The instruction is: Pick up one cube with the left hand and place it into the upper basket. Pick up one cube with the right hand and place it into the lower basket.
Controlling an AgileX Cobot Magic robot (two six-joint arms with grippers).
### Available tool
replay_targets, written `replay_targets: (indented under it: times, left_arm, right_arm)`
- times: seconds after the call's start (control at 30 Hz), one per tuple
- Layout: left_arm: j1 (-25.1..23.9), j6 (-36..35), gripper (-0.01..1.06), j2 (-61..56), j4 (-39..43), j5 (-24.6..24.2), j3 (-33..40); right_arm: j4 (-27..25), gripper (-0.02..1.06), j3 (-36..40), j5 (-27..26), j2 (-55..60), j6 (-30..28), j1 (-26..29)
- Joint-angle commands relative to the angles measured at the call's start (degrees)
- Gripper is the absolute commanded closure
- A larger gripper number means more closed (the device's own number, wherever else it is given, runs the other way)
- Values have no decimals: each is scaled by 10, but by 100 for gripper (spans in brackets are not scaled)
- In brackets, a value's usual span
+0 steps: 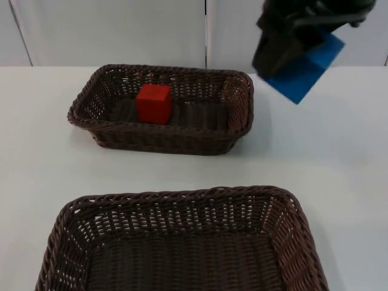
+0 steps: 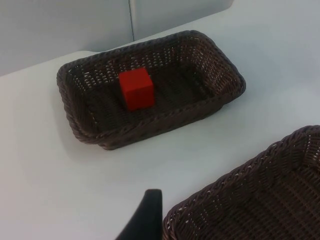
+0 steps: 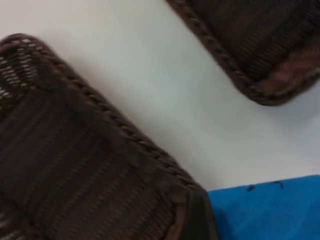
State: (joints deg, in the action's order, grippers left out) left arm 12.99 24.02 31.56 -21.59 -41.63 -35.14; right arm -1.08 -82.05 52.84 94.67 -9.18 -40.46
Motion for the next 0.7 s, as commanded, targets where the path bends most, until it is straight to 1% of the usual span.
replay_targets:
  times: [0.0,0.1,0.13,0.27,0.3,0.4,0.57,0.67]
  left_arm:
    - [3,-3,13,-2,-4,0,1]
    - [3,-3,13,-2,-4,0,1]
    - [3,-3,13,-2,-4,0,1]
    - [3,-3,13,-2,-4,0,1]
    - [3,-3,13,-2,-4,0,1]
    - [3,-3,13,-2,-4,0,1]
    - [3,-3,13,-2,-2,0,1]
    - [3,-3,13,-2,-2,0,1]
  right_arm:
    - [-5,105,-2,0,-8,-5,-24]
    - [-5,105,-2,-2,-8,-5,-62]
    - [-5,105,-2,-2,-8,-5,-62]
    - [-5,105,-2,-13,-5,-5,-107]
    - [-5,105,-2,-13,-5,-5,-107]
    - [-5,105,-2,-32,-1,-5,-129]
    - [-21,105,-2,-63,10,-5,-128]
    - [-23,105,-2,-65,13,-5,-128]
